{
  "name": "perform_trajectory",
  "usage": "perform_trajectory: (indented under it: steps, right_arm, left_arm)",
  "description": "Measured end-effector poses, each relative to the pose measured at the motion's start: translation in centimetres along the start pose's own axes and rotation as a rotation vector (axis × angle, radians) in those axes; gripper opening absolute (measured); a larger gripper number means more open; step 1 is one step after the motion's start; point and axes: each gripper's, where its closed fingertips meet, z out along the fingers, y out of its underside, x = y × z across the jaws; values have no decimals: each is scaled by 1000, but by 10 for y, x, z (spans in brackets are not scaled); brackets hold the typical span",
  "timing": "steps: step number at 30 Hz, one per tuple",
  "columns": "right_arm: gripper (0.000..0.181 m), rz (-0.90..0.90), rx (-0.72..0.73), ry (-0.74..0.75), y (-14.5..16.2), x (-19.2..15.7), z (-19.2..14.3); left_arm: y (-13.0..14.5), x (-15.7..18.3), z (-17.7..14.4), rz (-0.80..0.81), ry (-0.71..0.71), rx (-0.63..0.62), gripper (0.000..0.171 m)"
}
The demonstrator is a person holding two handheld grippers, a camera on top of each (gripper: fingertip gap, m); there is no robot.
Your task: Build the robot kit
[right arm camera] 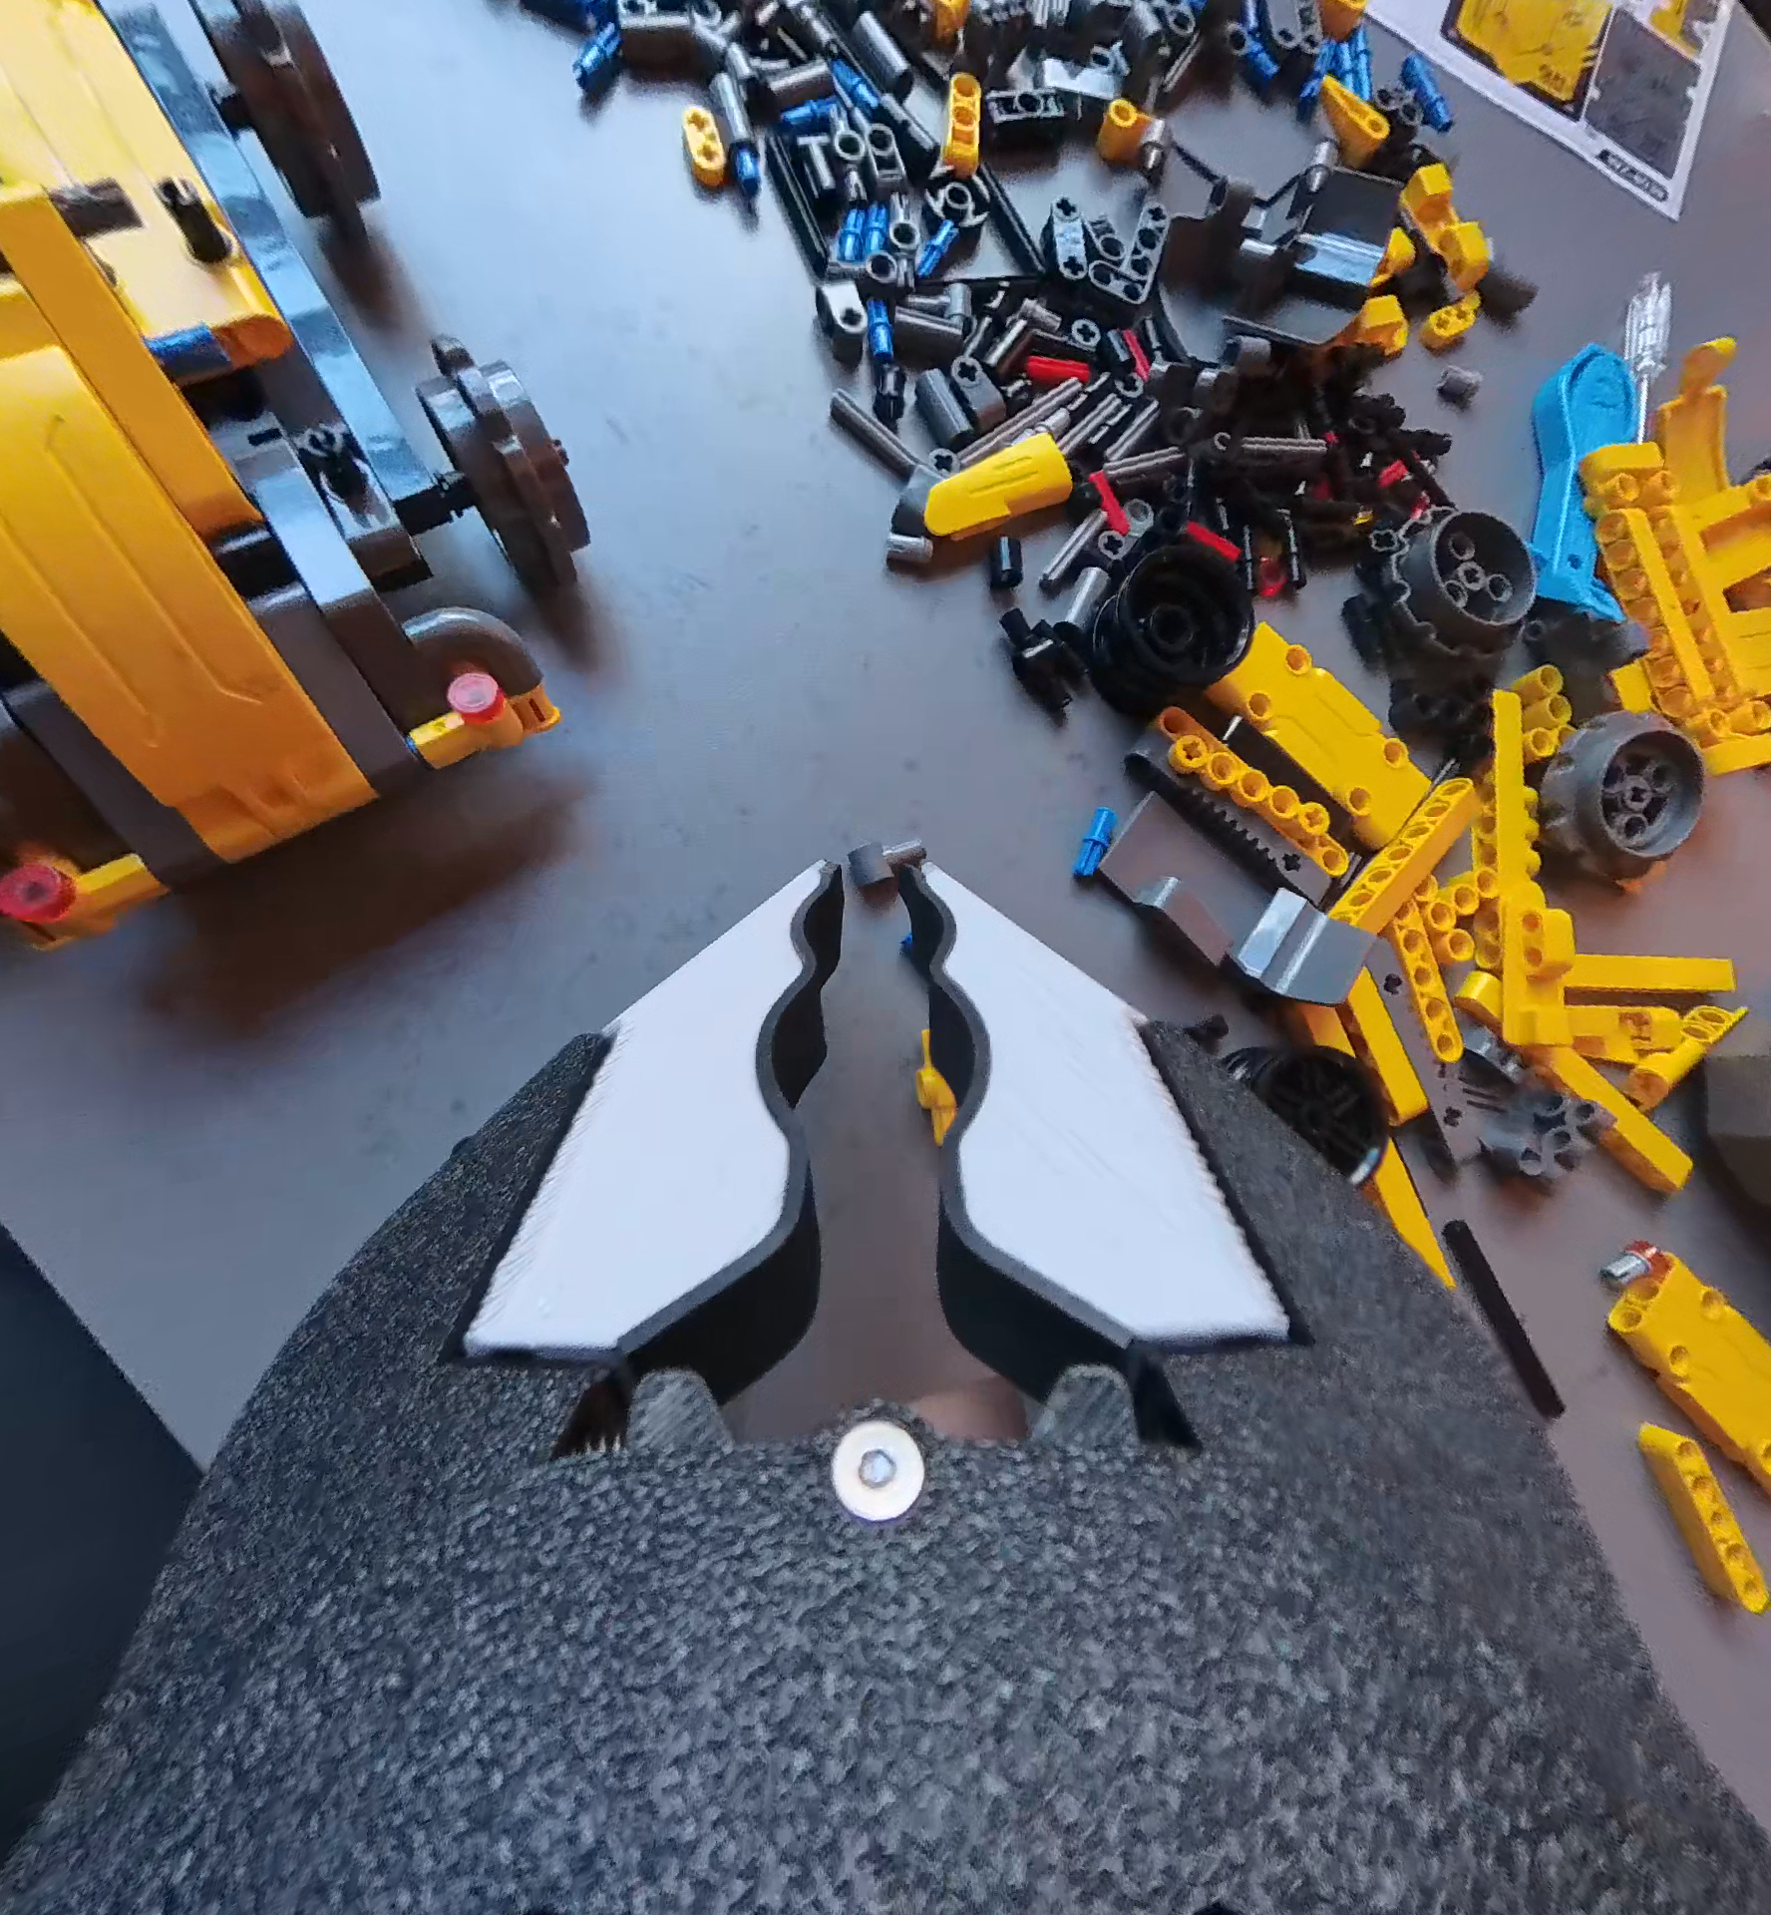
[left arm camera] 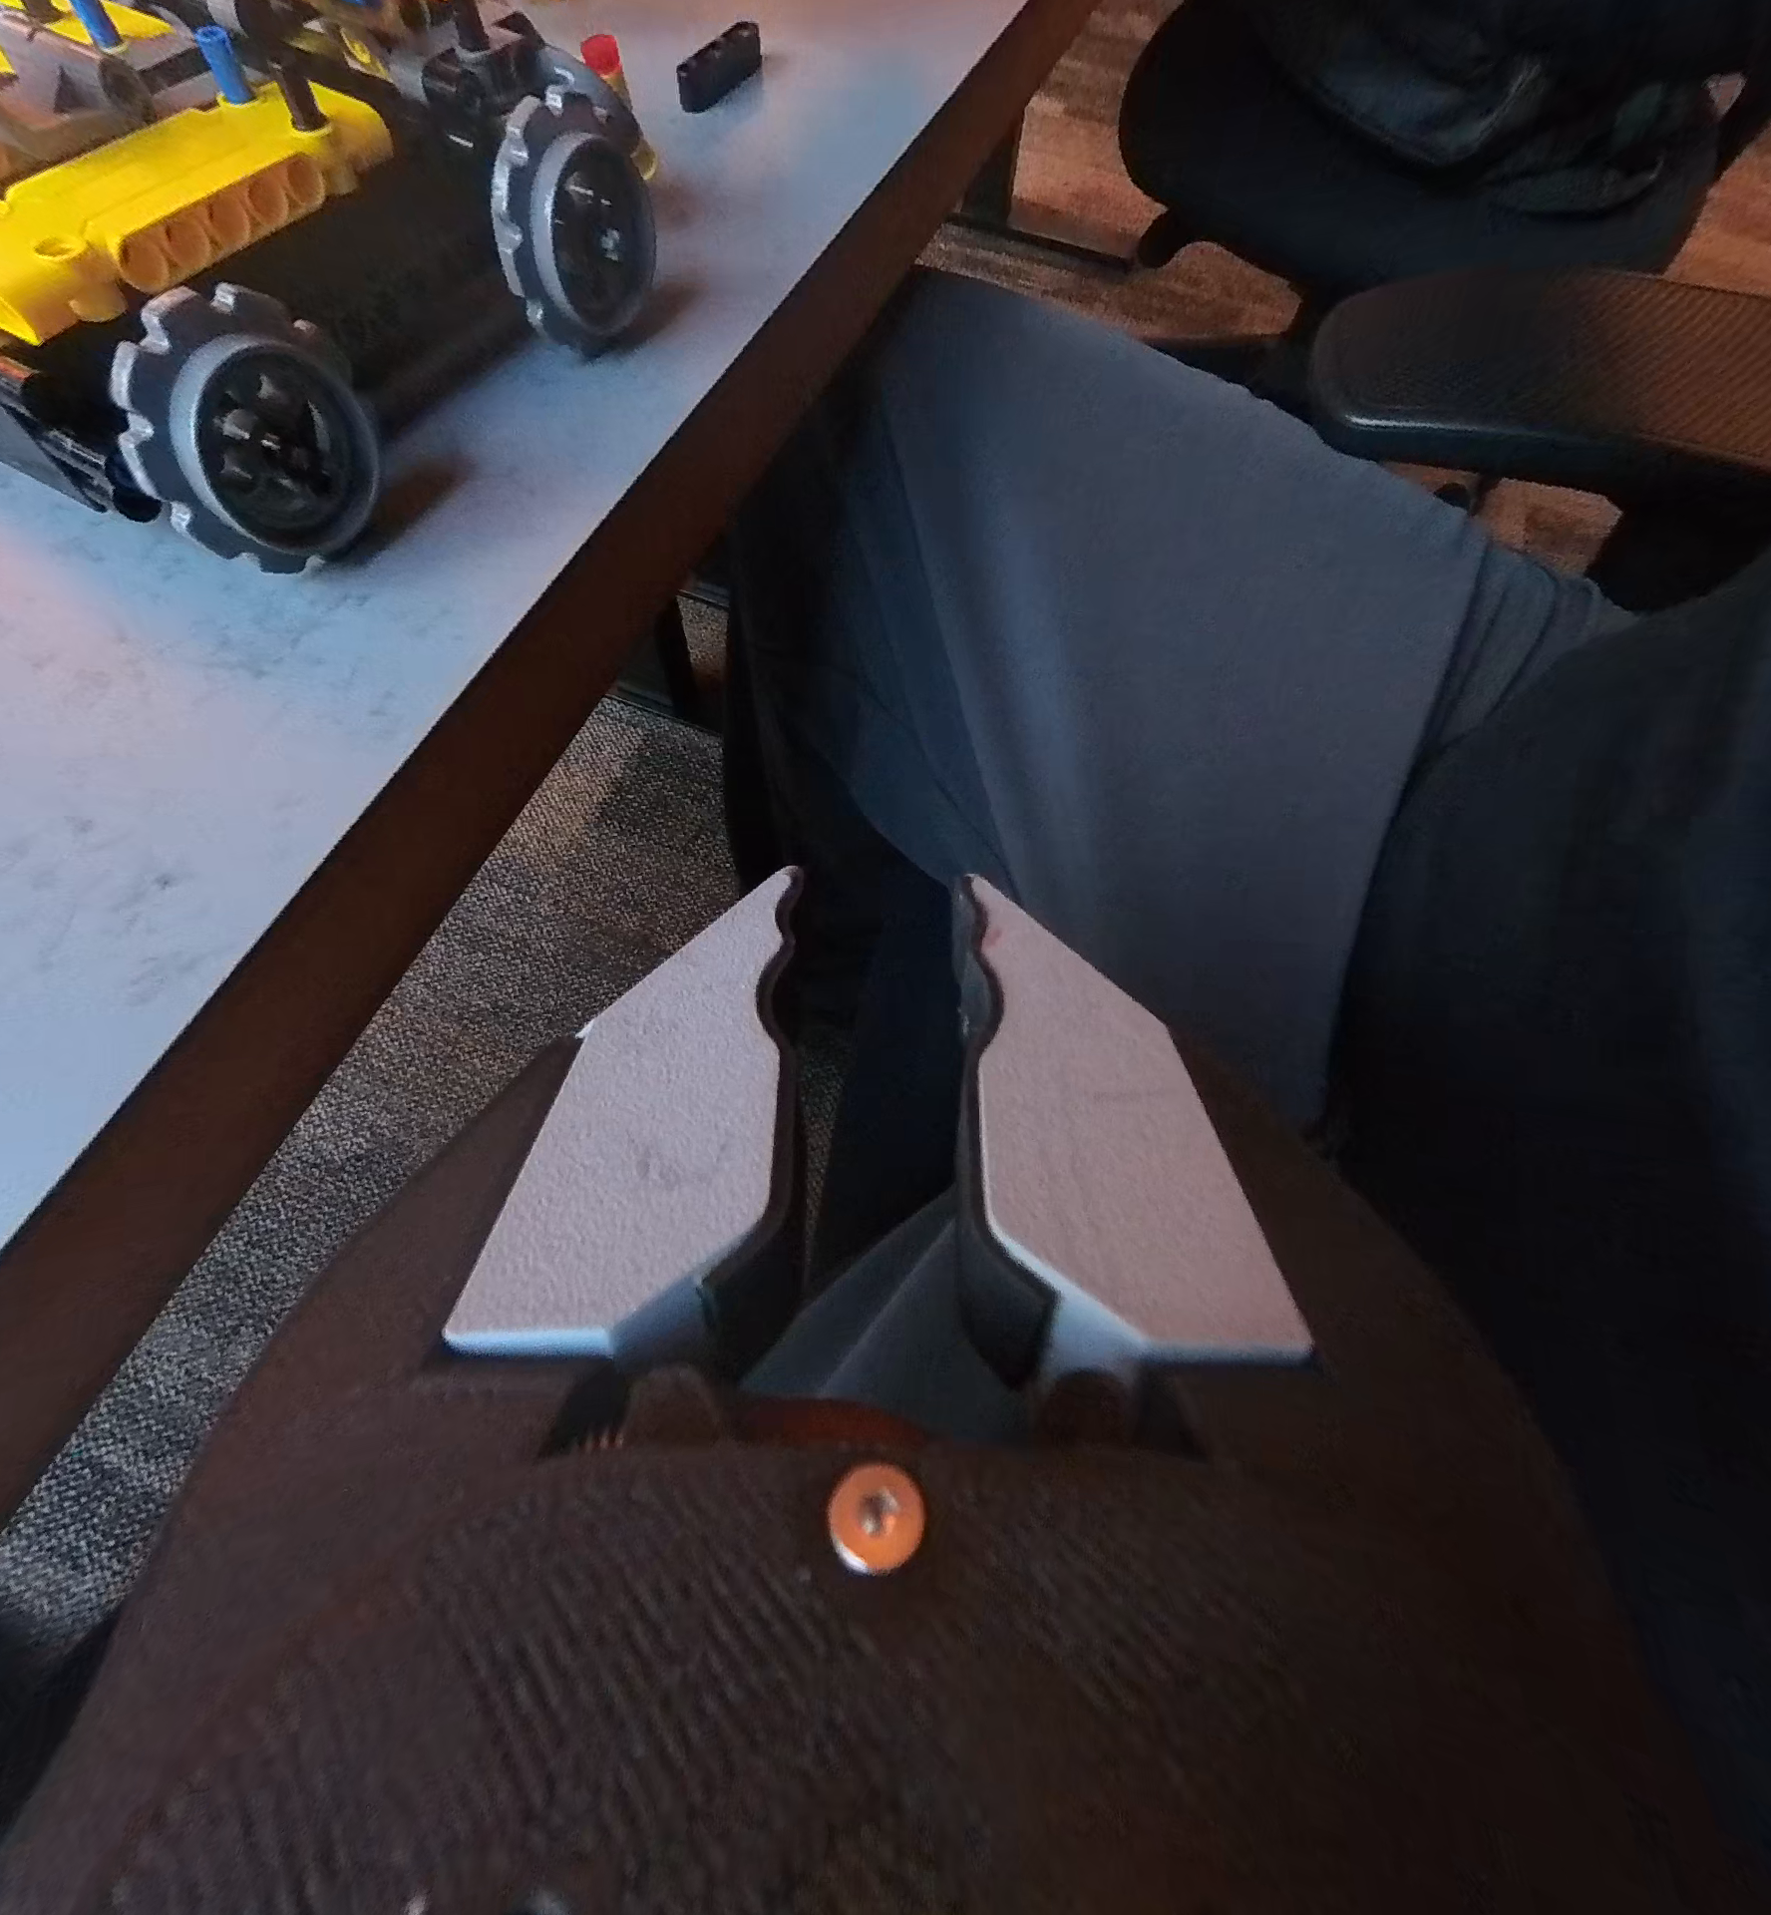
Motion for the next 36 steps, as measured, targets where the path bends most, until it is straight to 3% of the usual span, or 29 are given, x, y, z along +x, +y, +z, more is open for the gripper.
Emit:
perform_trajectory:
  steps: [11,17,23,29,36]
  right_arm:
    - [7,3,-57,-59,4,-4,13]
    - [7,44,10,-116,-7,-20,-1]
    - [6,110,207,-404,-51,-87,-57]
    - [7,96,315,-717,-79,-166,-103]
    - [7,93,246,-946,-74,-232,-100]
  left_arm:
    - [-2,1,0,-7,5,7,24]
    - [-5,0,0,12,-11,6,24]
    - [-29,-6,-5,142,-98,25,23]
    - [-55,-7,-4,311,-141,23,19]
    - [-85,-9,-1,420,-176,51,20]
